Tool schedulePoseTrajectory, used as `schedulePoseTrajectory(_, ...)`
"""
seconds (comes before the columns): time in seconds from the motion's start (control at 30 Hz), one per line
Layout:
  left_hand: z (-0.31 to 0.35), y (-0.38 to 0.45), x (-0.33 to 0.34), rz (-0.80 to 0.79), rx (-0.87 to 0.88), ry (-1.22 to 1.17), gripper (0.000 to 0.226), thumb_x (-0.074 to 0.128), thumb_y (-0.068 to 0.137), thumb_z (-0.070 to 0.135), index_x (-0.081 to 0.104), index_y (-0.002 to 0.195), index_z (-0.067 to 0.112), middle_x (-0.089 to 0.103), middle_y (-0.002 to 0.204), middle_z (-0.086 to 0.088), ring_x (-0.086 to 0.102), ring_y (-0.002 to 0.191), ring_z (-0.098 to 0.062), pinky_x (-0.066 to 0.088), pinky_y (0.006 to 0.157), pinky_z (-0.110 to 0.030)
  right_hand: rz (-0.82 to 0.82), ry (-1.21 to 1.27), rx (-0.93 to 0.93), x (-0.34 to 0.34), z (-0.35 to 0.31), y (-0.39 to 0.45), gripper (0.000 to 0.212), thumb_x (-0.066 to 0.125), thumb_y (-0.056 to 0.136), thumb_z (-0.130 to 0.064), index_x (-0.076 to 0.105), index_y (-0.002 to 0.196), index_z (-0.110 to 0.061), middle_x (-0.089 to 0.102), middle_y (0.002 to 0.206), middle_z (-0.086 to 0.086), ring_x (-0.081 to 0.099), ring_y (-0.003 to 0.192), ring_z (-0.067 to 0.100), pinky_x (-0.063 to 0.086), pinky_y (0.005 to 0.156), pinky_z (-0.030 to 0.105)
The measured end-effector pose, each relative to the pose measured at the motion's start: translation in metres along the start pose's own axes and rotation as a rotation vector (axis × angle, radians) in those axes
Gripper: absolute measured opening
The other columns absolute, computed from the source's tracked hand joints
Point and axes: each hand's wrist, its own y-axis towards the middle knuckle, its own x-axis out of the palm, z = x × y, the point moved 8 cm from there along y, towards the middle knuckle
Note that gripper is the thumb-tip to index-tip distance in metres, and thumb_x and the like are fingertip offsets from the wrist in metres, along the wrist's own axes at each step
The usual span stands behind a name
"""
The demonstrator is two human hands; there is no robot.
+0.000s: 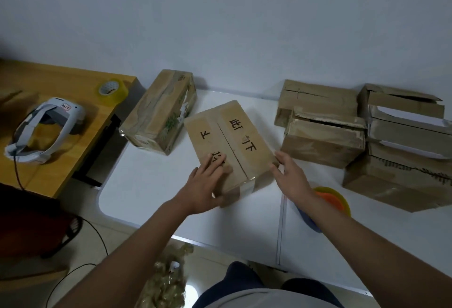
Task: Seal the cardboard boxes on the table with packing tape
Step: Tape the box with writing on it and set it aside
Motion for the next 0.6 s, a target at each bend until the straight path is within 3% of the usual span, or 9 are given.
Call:
schedulePoseTrajectory(0.13,0.004,0.0,0.004,0.02,-0.045,-0.012,0.081,0.057,0.086,0.064,0.018,0.153,0.041,-0.008,0.165,0.017,-0.019,0.151,-0.023,0.013,0.12,-0.059,0.047,0.088,-0.006,0.013,0.009,-0.02,0.032,0.055,0.099,-0.024,0.053,0.13,-0.017,0.059,0.127,0.001,0.057,0.115,0.012,0.049,0.095,0.027)
schedulePoseTrajectory(0.2,0.011,0.001,0.013,0.078,-0.04,0.101,0.082,0.042,0.086,0.074,0.009,0.155,0.045,-0.008,0.165,0.018,-0.018,0.151,-0.024,0.014,0.118,-0.062,0.041,0.102,0.01,0.015,0.019,-0.028,0.03,0.054,0.1,-0.024,0.053,0.129,-0.019,0.06,0.122,-0.003,0.057,0.108,0.007,0.047,0.083,0.016)
schedulePoseTrajectory(0.27,0.017,0.003,0.014,0.16,-0.04,0.17,0.078,0.027,0.085,0.077,0.012,0.155,0.046,0.004,0.166,0.016,-0.007,0.153,-0.027,0.021,0.115,-0.064,0.048,0.062,0.041,0.006,0.031,-0.036,0.03,0.051,0.101,-0.026,0.052,0.13,-0.02,0.06,0.117,-0.005,0.056,0.105,0.009,0.043,0.078,0.015)
schedulePoseTrajectory(0.37,0.021,0.007,0.014,0.216,-0.043,0.172,0.072,0.024,0.088,0.074,0.017,0.153,0.046,0.015,0.164,0.015,0.005,0.153,-0.028,0.028,0.111,-0.063,0.103,-0.144,0.082,-0.02,0.07,-0.045,0.021,0.051,0.1,-0.028,0.054,0.119,-0.019,0.061,0.109,0.0,0.059,0.093,0.016,0.044,0.069,0.026)
schedulePoseTrajectory(0.47,0.021,0.01,0.016,0.211,-0.054,0.16,0.073,0.024,0.086,0.075,0.014,0.153,0.048,0.01,0.164,0.018,0.001,0.153,-0.022,0.023,0.113,-0.058,0.112,-0.479,0.175,-0.042,0.123,-0.056,0.034,0.052,0.098,-0.03,0.049,0.12,-0.004,0.053,0.119,0.014,0.055,0.098,0.026,0.037,0.073,0.03)
schedulePoseTrajectory(0.6,0.023,0.012,0.016,0.202,-0.045,0.161,0.072,0.026,0.087,0.074,0.011,0.153,0.05,0.008,0.164,0.019,0.0,0.153,-0.02,0.022,0.114,-0.058,0.073,-0.557,0.268,-0.045,0.154,-0.068,0.049,0.059,0.093,-0.042,0.047,0.124,-0.007,0.054,0.12,0.012,0.058,0.102,0.027,0.047,0.078,0.034)
